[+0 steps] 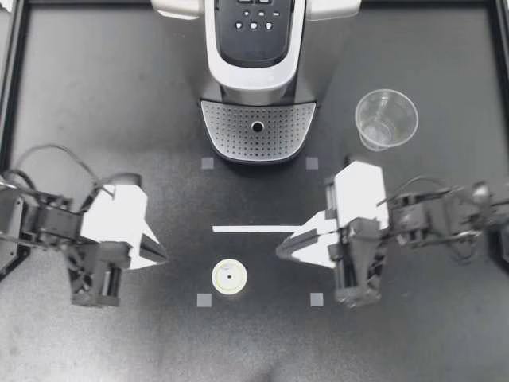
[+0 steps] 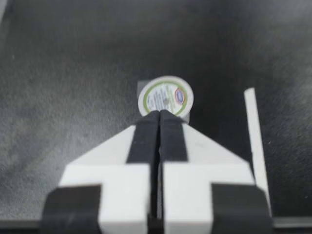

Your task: Place the coffee capsule inside the capsule container, then place the cup onto the center of the cup tray, then push the 'Hot Water' and 'Travel Mug' buttons.

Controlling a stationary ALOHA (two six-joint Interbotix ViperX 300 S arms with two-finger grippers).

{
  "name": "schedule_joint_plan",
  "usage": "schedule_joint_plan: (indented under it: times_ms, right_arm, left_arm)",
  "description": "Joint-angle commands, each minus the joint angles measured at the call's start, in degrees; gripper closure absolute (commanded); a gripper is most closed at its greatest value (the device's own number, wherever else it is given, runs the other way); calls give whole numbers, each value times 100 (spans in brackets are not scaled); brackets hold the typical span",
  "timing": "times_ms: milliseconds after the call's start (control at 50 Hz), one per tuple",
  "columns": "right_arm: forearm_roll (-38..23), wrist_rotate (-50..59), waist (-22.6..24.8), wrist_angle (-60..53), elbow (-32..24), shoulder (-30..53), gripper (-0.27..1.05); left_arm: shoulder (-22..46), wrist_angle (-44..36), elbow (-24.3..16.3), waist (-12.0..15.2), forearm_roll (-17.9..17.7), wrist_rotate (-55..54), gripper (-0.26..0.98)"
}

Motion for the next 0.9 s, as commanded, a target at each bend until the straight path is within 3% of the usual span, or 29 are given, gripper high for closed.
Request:
schedule_joint_plan:
  times_ms: [0,120,360,880]
  right_arm:
    - [-9,9,70,53,-220,88,70]
    - [-9,35,97,132,-343,299,70]
    - [-9,26,105,202,-589,712,70]
    - [-62,-35,114,448,-765,1143,71]
  left_arm:
    - [97,-97,-185,-18,18,53,54]
    - [334,-167,-246,-18,18,141,39]
    - [809,-264,-369,-18,18,229,-5]
    - [1283,-1942,-97,-18,44,642,-5]
